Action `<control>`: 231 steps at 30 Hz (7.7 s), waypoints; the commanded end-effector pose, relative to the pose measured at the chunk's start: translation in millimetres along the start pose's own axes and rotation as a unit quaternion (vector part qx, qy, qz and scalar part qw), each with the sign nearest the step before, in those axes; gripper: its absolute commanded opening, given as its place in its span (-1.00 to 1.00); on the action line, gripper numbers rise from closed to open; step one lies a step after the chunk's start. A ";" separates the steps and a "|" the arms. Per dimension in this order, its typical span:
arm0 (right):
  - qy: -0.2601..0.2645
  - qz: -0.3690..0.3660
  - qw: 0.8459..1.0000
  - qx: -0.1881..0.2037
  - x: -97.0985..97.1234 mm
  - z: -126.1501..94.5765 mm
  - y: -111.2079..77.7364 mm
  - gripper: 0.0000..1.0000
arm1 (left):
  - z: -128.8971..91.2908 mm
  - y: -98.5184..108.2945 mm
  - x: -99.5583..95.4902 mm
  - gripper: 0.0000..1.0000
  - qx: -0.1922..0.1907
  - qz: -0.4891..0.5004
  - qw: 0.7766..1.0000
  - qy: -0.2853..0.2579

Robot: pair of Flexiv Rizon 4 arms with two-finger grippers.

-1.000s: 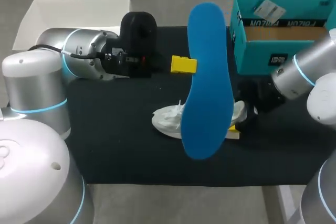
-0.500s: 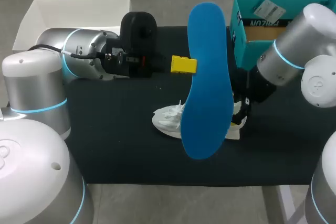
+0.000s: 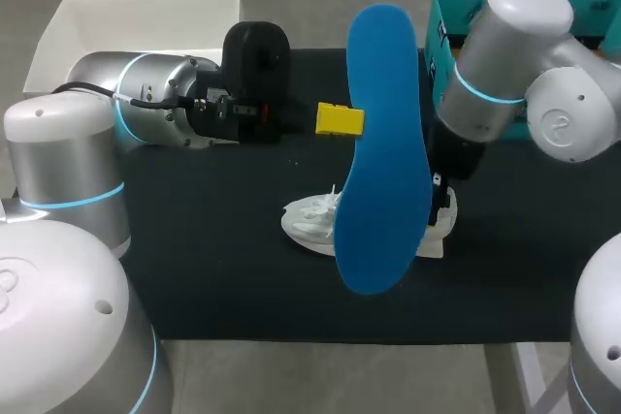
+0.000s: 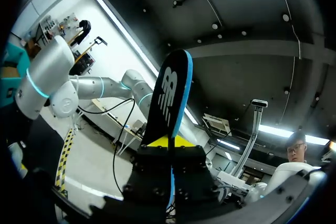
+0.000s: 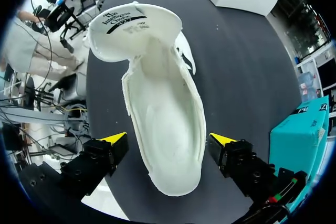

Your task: Take the shoe out of the shoebox, open the shoe tongue, remove and reinsert the insole, then place the shoe into the shoebox

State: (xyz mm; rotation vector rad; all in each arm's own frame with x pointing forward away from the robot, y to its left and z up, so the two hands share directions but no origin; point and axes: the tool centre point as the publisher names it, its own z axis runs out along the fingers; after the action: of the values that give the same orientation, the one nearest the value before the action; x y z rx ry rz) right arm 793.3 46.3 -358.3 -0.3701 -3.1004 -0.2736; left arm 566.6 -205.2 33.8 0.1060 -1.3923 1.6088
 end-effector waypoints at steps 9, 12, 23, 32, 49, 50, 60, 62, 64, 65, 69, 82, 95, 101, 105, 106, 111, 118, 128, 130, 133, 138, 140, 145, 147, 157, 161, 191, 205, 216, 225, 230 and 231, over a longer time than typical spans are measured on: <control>-0.001 -0.019 0.999 0.030 10.8 -24.6 2.2 1.00 | 0.5 0.3 0.1 -1.00 0.000 0.000 1.000 0.000; -0.003 -0.030 0.999 0.025 12.1 -29.6 0.7 1.00 | 0.5 0.3 0.1 -1.00 0.000 0.000 1.000 0.000; -0.014 -0.069 0.995 0.077 9.6 -36.2 -3.9 1.00 | 0.5 0.3 0.1 -1.00 0.000 0.000 1.000 0.000; -0.014 -0.069 0.995 0.077 9.6 -36.2 -3.9 1.00 | 0.5 0.3 0.1 -1.00 0.000 0.000 1.000 0.000; -0.014 -0.069 0.995 0.077 9.6 -36.2 -3.9 1.00 | 0.5 0.3 0.1 -1.00 0.000 0.000 1.000 0.000; -0.014 -0.069 0.995 0.077 9.6 -36.2 -3.9 1.00 | 0.5 0.3 0.1 -1.00 0.000 0.000 1.000 0.000; -0.014 -0.069 0.995 0.077 9.6 -36.2 -3.9 1.00 | 0.5 0.3 0.1 -1.00 0.000 0.000 1.000 0.000; -0.014 -0.069 0.995 0.077 9.6 -36.2 -3.9 1.00 | 0.5 0.3 0.1 -1.00 0.000 0.000 1.000 0.000; -0.014 -0.069 0.995 0.077 9.6 -36.2 -3.9 1.00 | 0.5 0.3 0.1 -1.00 0.000 0.000 1.000 0.000; -0.014 -0.069 0.995 0.077 9.6 -36.2 -3.9 1.00 | 0.5 0.3 0.1 -1.00 0.000 0.000 1.000 0.000; -0.017 -0.084 0.993 0.076 -2.2 -34.5 4.5 1.00 | 0.5 0.3 0.1 -1.00 0.000 0.000 1.000 0.000; -0.040 -0.080 0.993 0.077 -41.7 -3.5 30.9 1.00 | 0.5 0.3 0.1 -1.00 0.000 0.000 1.000 0.000; -0.021 -0.098 0.992 0.073 -47.5 16.9 51.8 0.66 | 0.5 0.3 0.1 -1.00 0.000 0.000 1.000 0.000; -0.005 -0.116 0.990 0.077 -44.3 29.4 59.0 0.15 | 0.5 0.3 0.1 -1.00 0.000 0.000 1.000 0.000; 0.002 -0.119 0.990 0.078 -40.3 34.3 55.7 -0.05 | 0.5 0.3 0.1 -1.00 0.000 0.000 1.000 0.000; 0.004 -0.119 0.990 0.077 -38.8 34.8 54.2 -0.07 | 0.5 0.3 0.1 -1.00 0.000 0.000 1.000 0.000; 0.013 -0.120 0.990 0.068 -31.9 33.4 47.1 -1.00 | 0.5 0.3 0.1 -1.00 0.000 0.000 1.000 0.000; 0.013 -0.120 0.990 0.068 -31.9 33.4 47.1 -1.00 | 0.5 0.3 0.1 -1.00 0.000 0.000 1.000 0.000; 0.013 -0.120 0.990 0.068 -31.9 33.4 47.1 -1.00 | 0.5 0.3 0.1 -1.00 0.000 0.000 1.000 0.000; 0.013 -0.120 0.990 0.068 -31.9 33.4 47.1 -1.00 | 0.5 0.3 0.1 -1.00 0.000 0.000 1.000 0.000; 0.022 -0.093 0.993 0.065 -36.1 34.1 45.4 -1.00 | 0.5 0.3 0.1 -1.00 0.000 0.000 1.000 0.000; 0.046 0.037 0.997 0.056 -44.2 22.6 53.5 -1.00 | 0.5 0.3 0.1 -1.00 0.000 0.000 1.000 0.000; 0.065 0.105 0.990 0.066 -44.7 16.0 56.5 -1.00 | 0.5 0.3 0.1 -1.00 0.000 0.000 1.000 0.000; 0.048 0.200 0.974 0.092 -43.1 -3.1 74.8 -1.00 | 0.5 0.3 0.1 -1.00 0.000 0.000 1.000 0.000; 0.048 0.235 0.968 0.074 -43.5 -7.1 79.6 -1.00 | 0.5 0.3 0.1 -1.00 0.000 0.000 1.000 0.000; 0.057 0.412 0.909 -0.025 -38.7 -0.5 104.7 -1.00 | 0.5 0.3 0.1 -1.00 0.000 0.000 1.000 0.000; 0.034 0.454 0.890 -0.037 -36.3 1.2 109.9 -1.00 | 0.5 0.3 0.1 -1.00 0.000 0.000 1.000 0.000; 0.010 0.489 0.871 -0.051 -40.0 4.5 93.3 -1.00 | 0.5 0.3 0.1 -1.00 0.000 0.000 1.000 0.000; 0.014 0.513 0.856 -0.065 -41.5 20.9 89.5 -1.00 | 0.5 0.3 0.1 -1.00 0.000 0.000 1.000 0.000; 0.027 0.538 0.840 -0.070 -44.5 34.7 83.7 -1.00 | 0.5 0.3 0.1 -1.00 0.000 0.000 1.000 0.000; 0.039 0.541 0.836 -0.077 -33.5 18.3 86.7 1.00 | 0.5 0.3 0.1 -1.00 0.000 0.000 1.000 0.000; 0.048 0.534 0.838 -0.102 -15.6 -4.9 83.1 1.00 | 0.5 0.3 0.1 -1.00 0.000 0.000 1.000 0.000; 0.051 0.530 0.839 -0.109 -13.5 -8.2 82.0 1.00 | 0.5 0.3 0.1 -1.00 0.000 0.000 1.000 0.000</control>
State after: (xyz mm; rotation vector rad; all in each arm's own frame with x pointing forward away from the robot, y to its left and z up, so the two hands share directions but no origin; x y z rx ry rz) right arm 842.8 135.9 -351.0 -1.8492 -2.2567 -0.4902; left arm 566.6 -205.2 33.8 0.1059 -1.3922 1.6087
